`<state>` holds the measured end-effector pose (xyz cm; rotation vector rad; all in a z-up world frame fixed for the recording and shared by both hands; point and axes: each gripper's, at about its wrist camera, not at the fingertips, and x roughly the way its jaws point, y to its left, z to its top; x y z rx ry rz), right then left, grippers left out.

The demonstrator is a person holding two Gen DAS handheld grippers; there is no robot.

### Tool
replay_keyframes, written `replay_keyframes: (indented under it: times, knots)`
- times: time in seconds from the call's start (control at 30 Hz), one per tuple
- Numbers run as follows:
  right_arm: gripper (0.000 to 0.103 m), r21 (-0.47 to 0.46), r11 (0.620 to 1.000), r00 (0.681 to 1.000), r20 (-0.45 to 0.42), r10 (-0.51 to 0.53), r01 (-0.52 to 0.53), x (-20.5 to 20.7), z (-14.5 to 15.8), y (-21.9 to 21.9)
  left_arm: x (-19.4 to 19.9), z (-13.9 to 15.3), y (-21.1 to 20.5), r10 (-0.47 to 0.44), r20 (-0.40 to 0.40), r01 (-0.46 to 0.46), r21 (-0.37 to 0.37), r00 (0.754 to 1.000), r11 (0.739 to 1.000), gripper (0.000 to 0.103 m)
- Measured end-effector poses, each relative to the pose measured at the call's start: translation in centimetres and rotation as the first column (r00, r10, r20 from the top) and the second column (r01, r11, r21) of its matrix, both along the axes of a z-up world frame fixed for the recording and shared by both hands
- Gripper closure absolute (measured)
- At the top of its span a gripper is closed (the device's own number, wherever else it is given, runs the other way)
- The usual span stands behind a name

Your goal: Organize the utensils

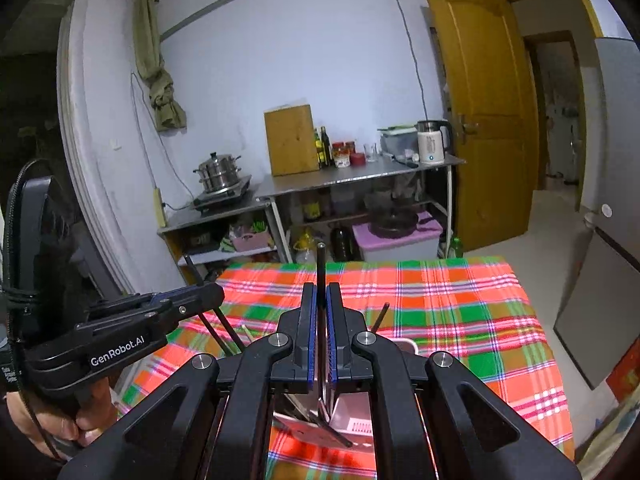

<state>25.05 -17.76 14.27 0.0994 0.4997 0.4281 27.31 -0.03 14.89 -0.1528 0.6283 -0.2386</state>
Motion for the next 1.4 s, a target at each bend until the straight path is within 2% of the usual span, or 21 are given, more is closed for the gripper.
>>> replay_keyframes:
  times: [0.23,0.57,0.67,0.7,0.9,1.0,1.13,1.4]
  knots:
    - [0.098,-0.023,1.000,0.998,-0.056,0.010,-0.012,0.4,-2.4,0.4,-0.6,-0.3,-0.6,-0.012,0.033,0.011,0.044,0.999,0.999,0.099]
    - [0.098,-0.042,0.998,0.994,-0.103,0.032,-0.036,0.4,-3.8,0.7,-0.5,-2.0,-0.6,-0.016,-0.018,0.017,0.044,1.000,0.999,0.099]
    - [0.096,-0.048,0.998,0.994,-0.104,0.032,-0.038,0.4,-3.8,0.7,-0.5,-2.7,-0.4,-0.017,-0.037,0.018,0.033,0.999,0.999,0.099]
    - [0.093,-0.050,0.998,0.994,-0.102,0.033,-0.038,0.3,-3.8,0.7,-0.5,-2.8,-0.4,-0.018,-0.039,0.019,0.032,0.999,0.999,0.099]
    - [0.087,-0.055,0.998,0.997,-0.076,0.027,-0.031,-0.4,-3.1,0.3,-1.0,-2.4,-0.3,-0.018,-0.029,0.019,0.041,0.999,0.999,0.098]
    - [0.087,-0.054,0.998,0.998,-0.062,0.023,-0.026,-0.8,-2.6,-0.1,-1.9,-1.8,-0.3,-0.014,-0.009,0.015,0.041,1.000,0.999,0.096]
    - [0.087,-0.038,0.999,0.999,-0.048,0.012,-0.014,-1.7,-2.1,-1.0,-3.2,-1.0,0.0,0.001,0.019,-0.001,0.042,1.000,0.999,0.087]
    - [0.087,-0.026,1.000,1.000,-0.020,-0.006,0.006,-4.4,-1.6,-2.3,-6.4,-0.6,0.6,0.023,0.051,-0.025,0.041,0.998,0.999,0.086]
